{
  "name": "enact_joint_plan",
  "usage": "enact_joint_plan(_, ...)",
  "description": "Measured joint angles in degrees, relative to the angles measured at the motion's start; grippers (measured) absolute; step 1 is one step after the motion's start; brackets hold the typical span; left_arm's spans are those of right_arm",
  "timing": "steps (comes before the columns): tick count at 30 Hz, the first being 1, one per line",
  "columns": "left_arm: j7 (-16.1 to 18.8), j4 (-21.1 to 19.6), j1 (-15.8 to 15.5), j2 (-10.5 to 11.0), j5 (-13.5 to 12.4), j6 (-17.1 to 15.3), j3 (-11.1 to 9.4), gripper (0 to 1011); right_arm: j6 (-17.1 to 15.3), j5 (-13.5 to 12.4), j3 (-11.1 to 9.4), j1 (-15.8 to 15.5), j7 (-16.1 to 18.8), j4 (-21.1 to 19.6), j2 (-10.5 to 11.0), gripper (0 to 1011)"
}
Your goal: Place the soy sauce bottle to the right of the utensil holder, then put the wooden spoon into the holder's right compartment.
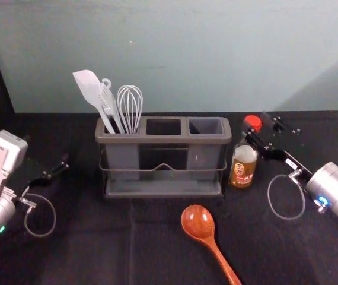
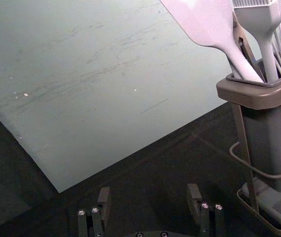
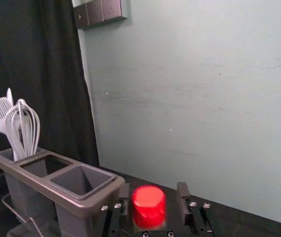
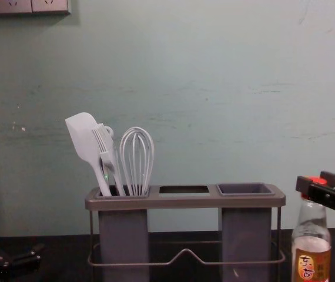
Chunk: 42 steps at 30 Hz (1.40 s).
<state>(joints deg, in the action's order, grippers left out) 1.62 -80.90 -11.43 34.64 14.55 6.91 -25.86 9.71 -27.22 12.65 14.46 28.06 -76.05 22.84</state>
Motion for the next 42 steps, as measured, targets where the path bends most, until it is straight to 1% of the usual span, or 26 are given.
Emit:
enact_joint_plan(1, 0.00, 0.00, 0.00, 0.00, 0.00, 0.00, 0.00, 1012, 0.04, -0.15, -0.17, -0.27, -0.02, -0.56, 0.03, 591)
enact_joint_plan(4, 0.00, 0.00, 0.00, 0.00, 0.00, 0.00, 0.00, 1012, 0.12, -0.37, -0.56, -0.79, -0.08, -1.76, 0.18, 691)
enact_joint_plan(5, 0.00, 0.00, 0.00, 0.00, 0.00, 0.00, 0.00, 1011, 0.13, -0.58, -0.93, -1.42, -0.32, -3.04, 0.38, 707)
enact_joint_plan(6, 0.00, 0.00, 0.00, 0.00, 0.00, 0.00, 0.00, 1012, 0.13, -0.58, -0.93, -1.42, -0.32, -3.04, 0.38, 728)
enact_joint_plan(7, 0.00, 0.00, 0.00, 0.00, 0.00, 0.00, 0.00, 1011, 0.11, -0.82, -1.24, -1.94, -0.53, -4.22, 0.57, 784)
enact_joint_plan(8, 0.00, 0.00, 0.00, 0.00, 0.00, 0.00, 0.00, 1012, 0.02, -0.91, -1.43, -2.27, -0.68, -4.92, 0.71, 797)
enact_joint_plan(10, 0.00, 0.00, 0.00, 0.00, 0.00, 0.00, 0.00, 1012, -0.21, -1.17, -1.79, -3.00, -1.02, -6.42, 0.97, 875)
enact_joint_plan(12, 0.00, 0.00, 0.00, 0.00, 0.00, 0.00, 0.00, 1011, -0.59, -1.46, -2.38, -4.17, -1.63, -8.72, 1.36, 911)
enact_joint_plan(13, 0.00, 0.00, 0.00, 0.00, 0.00, 0.00, 0.00, 1011, -0.80, -1.65, -2.84, -5.21, -2.14, -10.52, 1.60, 956)
enact_joint_plan(14, 0.00, 0.00, 0.00, 0.00, 0.00, 0.00, 0.00, 1011, -0.81, -1.70, -3.04, -5.69, -2.44, -11.33, 1.67, 966)
enact_joint_plan(15, 0.00, 0.00, 0.00, 0.00, 0.00, 0.00, 0.00, 1011, -0.79, -1.73, -3.28, -6.28, -2.79, -12.27, 1.70, 998)
enact_joint_plan(18, 0.00, 0.00, 0.00, 0.00, 0.00, 0.00, 0.00, 1011, -0.58, -1.94, -4.02, -9.31, -4.24, -16.22, 1.45, 1002)
enact_joint_plan(21, 0.00, 0.00, 0.00, 0.00, 0.00, 0.00, 0.00, 1011, -0.33, -2.15, -4.11, -10.94, -4.53, -17.96, 1.17, 1002)
enact_joint_plan(22, 0.00, 0.00, 0.00, 0.00, 0.00, 0.00, 0.00, 1011, -0.12, -2.22, -3.96, -12.11, -4.55, -19.10, 0.96, 1002)
enact_joint_plan(26, 0.00, 0.00, 0.00, 0.00, 0.00, 0.00, 0.00, 1011, 0.22, -2.38, -2.82, -14.82, -4.13, -21.34, 0.65, 1002)
enact_joint_plan(28, 0.00, 0.00, 0.00, 0.00, 0.00, 0.00, 0.00, 1011, 0.26, -2.44, -2.26, -15.77, -3.81, -21.87, 0.59, 1002)
enact_joint_plan(31, 0.00, 0.00, 0.00, 0.00, 0.00, 0.00, 0.00, 1011, 0.12, -2.12, -0.66, -17.63, -3.67, -22.46, 0.32, 1002)
enact_joint_plan(32, 0.00, 0.00, 0.00, 0.00, 0.00, 0.00, 0.00, 1012, 0.12, -2.12, -0.66, -17.63, -3.67, -22.46, 0.32, 1002)
enact_joint_plan(33, 0.00, 0.00, 0.00, 0.00, 0.00, 0.00, 0.00, 1011, -0.38, -1.42, 0.12, -18.27, -4.09, -22.52, 0.23, 1002)
enact_joint_plan(34, 0.00, 0.00, 0.00, 0.00, 0.00, 0.00, 0.00, 1011, -0.38, -1.42, 0.12, -18.27, -4.09, -22.52, 0.23, 1003)
enact_joint_plan(35, 0.00, 0.00, 0.00, 0.00, 0.00, 0.00, 0.00, 1011, -1.50, -0.10, 1.21, -19.05, -5.09, -22.53, 0.09, 1002)
enact_joint_plan(38, 0.00, 0.00, 0.00, 0.00, 0.00, 0.00, 0.00, 1012, -3.07, 0.96, 2.16, -19.61, -6.01, -22.42, 0.04, 1002)
enact_joint_plan(39, 0.00, 0.00, -0.01, 0.00, 0.00, 0.00, 0.00, 1011, -4.42, 1.72, 2.82, -19.90, -6.82, -22.28, -0.05, 1002)
enact_joint_plan(41, 0.00, 0.00, 0.00, 0.00, 0.00, 0.00, 0.00, 1011, -5.90, 2.68, 3.40, -20.13, -7.88, -22.18, -0.15, 1002)
enact_joint_plan(42, 0.00, 0.00, 0.00, 0.00, 0.00, 0.00, 0.00, 1011, -7.61, 3.71, 4.03, -20.28, -8.81, -22.06, -0.19, 1002)
